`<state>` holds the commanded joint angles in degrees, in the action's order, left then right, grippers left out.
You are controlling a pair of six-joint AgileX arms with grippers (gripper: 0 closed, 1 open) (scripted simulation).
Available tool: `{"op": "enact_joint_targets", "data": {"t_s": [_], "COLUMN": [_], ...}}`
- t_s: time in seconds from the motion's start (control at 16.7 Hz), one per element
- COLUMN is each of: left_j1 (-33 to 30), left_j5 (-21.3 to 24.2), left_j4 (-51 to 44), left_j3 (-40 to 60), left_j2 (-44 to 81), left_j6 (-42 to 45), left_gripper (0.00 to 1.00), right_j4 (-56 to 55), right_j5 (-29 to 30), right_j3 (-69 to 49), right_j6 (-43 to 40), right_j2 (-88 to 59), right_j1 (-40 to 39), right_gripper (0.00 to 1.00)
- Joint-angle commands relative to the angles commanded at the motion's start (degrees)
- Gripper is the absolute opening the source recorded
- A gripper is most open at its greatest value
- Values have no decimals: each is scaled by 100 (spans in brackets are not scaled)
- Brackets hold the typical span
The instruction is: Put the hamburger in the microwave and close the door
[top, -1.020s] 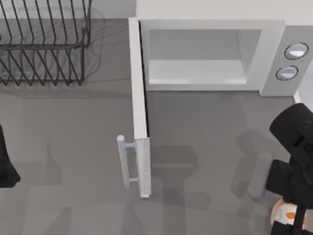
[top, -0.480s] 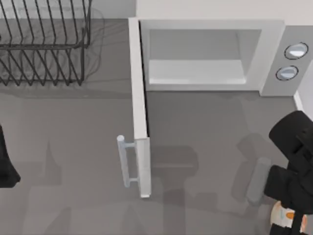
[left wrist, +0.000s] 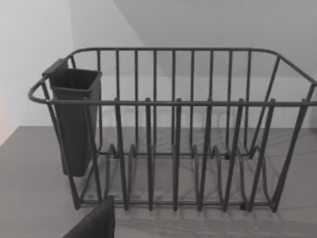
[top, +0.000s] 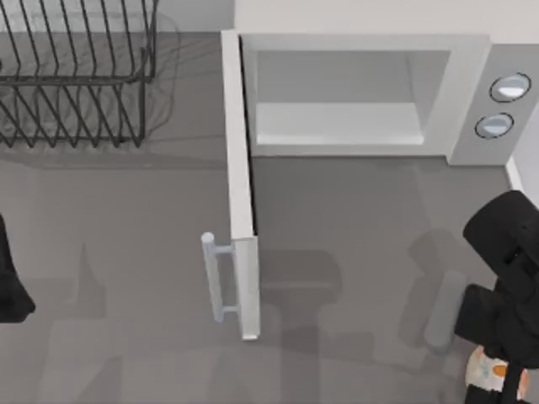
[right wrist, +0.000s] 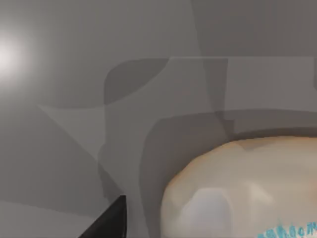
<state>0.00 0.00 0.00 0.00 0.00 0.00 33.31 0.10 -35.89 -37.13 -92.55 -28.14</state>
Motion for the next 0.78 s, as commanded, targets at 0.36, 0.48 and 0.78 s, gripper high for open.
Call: {"op": "enact_joint_targets", "data": {"t_s": [0.36,0.48,0.78], "left_j1": [0,0,0], "left_j5": [0,0,0], "left_j4": [0,0,0], "left_j3": [0,0,0], "left_j2": [0,0,0], "left_j6": [0,0,0], "left_gripper": [100,100,100], "right_j4": [0,0,0], "right_j5": [0,0,0], "right_j3": [0,0,0], "right_j6": [0,0,0], "right_j2": [0,0,0], "right_j1": [0,0,0], "right_gripper": [0,0,0]}}
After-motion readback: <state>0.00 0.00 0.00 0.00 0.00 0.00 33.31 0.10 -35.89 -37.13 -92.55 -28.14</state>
